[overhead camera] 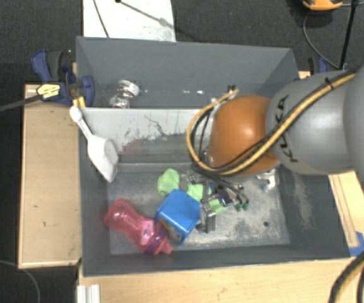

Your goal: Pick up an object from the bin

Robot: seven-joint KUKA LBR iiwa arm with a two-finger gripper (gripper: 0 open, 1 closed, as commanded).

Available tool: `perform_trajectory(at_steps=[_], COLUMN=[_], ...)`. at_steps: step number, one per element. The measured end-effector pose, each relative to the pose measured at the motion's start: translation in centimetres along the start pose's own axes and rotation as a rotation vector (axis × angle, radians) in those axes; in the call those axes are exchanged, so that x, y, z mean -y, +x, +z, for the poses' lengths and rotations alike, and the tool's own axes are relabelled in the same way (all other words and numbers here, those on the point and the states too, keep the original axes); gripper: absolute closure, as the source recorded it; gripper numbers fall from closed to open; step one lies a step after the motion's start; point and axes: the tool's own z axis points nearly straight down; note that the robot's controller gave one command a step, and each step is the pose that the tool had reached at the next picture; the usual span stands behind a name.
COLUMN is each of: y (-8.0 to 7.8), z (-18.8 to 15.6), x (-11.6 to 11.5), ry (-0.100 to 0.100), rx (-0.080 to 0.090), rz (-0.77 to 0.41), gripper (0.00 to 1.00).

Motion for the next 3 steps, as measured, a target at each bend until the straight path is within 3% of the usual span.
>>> perform_trajectory(at_steps=[1,2,3], y=[1.5,-0.3,1.1], z=[-0.3,2.8,2.8], x=[-3.0,-4.2,-2.8], ry=[0.003,0.006,-0.006], rx=[0.008,0.013,0.038], rz=[0.05,-0.211,-0.22], gripper=[0.0,0.0,1.0])
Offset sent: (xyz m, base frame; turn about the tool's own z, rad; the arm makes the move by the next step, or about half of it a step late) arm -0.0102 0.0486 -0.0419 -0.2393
